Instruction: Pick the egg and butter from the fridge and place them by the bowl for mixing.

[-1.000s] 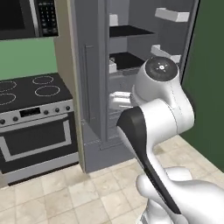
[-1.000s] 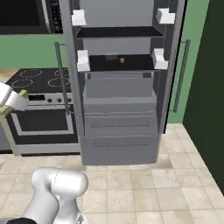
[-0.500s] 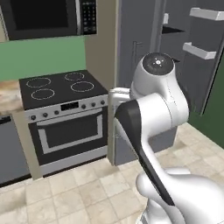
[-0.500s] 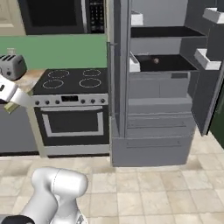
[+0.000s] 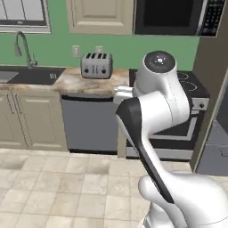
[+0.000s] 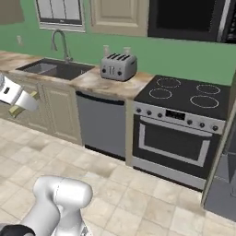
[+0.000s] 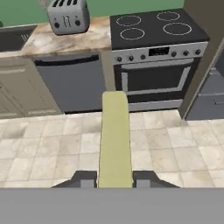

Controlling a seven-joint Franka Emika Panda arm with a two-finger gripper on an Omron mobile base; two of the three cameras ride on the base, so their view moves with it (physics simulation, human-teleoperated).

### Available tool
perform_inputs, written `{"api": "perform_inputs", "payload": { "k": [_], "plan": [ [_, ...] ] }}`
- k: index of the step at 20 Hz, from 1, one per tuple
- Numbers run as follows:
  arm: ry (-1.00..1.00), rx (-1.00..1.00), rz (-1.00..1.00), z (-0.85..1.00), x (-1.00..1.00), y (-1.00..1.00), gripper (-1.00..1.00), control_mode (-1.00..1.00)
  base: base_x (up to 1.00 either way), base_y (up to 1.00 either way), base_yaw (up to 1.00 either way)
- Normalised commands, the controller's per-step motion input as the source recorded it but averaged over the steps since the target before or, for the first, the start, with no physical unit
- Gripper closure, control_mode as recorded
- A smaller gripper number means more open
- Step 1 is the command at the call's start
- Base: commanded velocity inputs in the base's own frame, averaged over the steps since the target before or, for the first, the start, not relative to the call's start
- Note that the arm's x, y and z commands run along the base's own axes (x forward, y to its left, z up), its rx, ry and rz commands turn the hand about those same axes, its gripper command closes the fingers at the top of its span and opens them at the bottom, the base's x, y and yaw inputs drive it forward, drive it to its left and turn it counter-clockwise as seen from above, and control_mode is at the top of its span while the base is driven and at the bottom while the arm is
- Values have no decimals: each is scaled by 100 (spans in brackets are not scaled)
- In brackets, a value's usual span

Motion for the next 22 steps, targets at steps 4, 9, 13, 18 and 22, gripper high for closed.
{"api": "perform_inputs", "payload": {
  "k": [4,9,13,18,22],
  "plan": [
    [0,0,0,0,0,0,100,100,0,64,83],
    [0,0,0,0,0,0,100,100,51,55,67],
    [0,0,0,0,0,0,100,100,100,36,54],
    [0,0,0,0,0,0,100,100,100,8,63],
    [0,0,0,0,0,0,100,100,100,0,55]
  ]
}}
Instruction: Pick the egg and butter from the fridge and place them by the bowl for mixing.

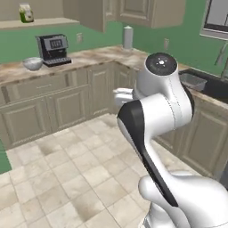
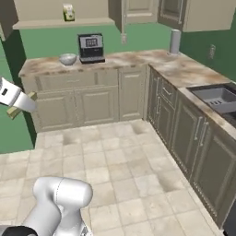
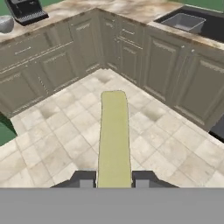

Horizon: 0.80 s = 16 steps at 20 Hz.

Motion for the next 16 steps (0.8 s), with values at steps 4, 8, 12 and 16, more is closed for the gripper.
{"api": "perform_inputs", "payload": {
  "k": [4,8,12,16],
  "plan": [
    [0,0,0,0,0,0,100,100,100,0,52],
    [0,0,0,0,0,0,100,100,100,0,45],
    [0,0,0,0,0,0,100,100,100,0,36],
    [0,0,0,0,0,0,100,100,100,0,17]
  ]
}}
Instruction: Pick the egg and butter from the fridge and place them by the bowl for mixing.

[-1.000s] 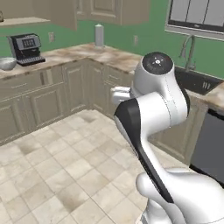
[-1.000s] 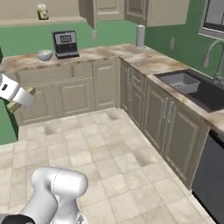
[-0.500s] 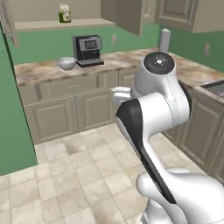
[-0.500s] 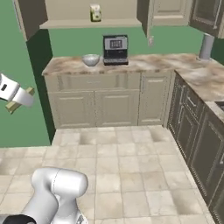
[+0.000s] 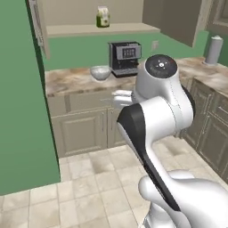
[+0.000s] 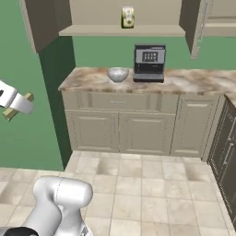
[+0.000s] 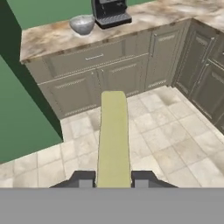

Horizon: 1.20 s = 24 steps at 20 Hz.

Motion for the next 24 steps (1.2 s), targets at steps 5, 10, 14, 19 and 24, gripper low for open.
{"api": "perform_inputs", "payload": {
  "k": [5,10,14,19,24],
  "plan": [
    [0,0,0,0,0,0,100,100,100,0,0],
    [0,0,0,0,0,0,100,100,100,0,0],
    [0,0,0,0,0,0,100,100,100,-13,0],
    [0,0,0,0,0,0,100,100,100,-18,3],
    [0,0,0,0,0,0,100,100,44,-23,18]
  ]
}}
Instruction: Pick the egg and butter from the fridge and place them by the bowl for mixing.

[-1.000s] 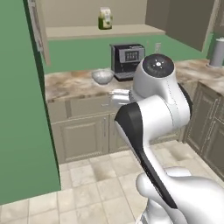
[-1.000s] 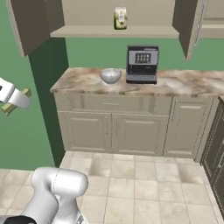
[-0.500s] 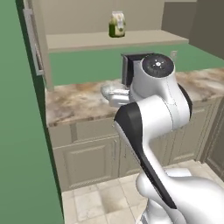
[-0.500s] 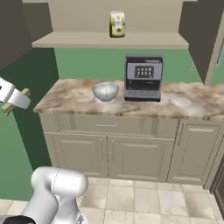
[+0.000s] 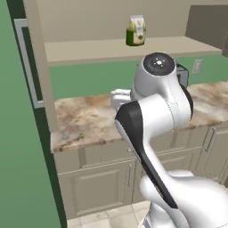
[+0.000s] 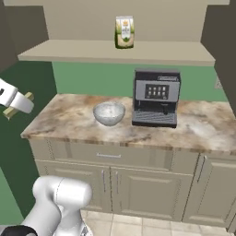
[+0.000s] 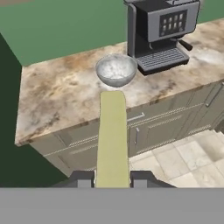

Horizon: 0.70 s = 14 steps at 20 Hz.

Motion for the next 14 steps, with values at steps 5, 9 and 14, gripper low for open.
{"api": "perform_inputs", "payload": {
  "k": [5,9,14],
  "plan": [
    [0,0,0,0,0,0,100,100,0,-10,28],
    [0,0,0,0,0,0,100,100,0,0,16],
    [0,0,0,0,0,0,100,100,0,-21,-5]
  ]
}}
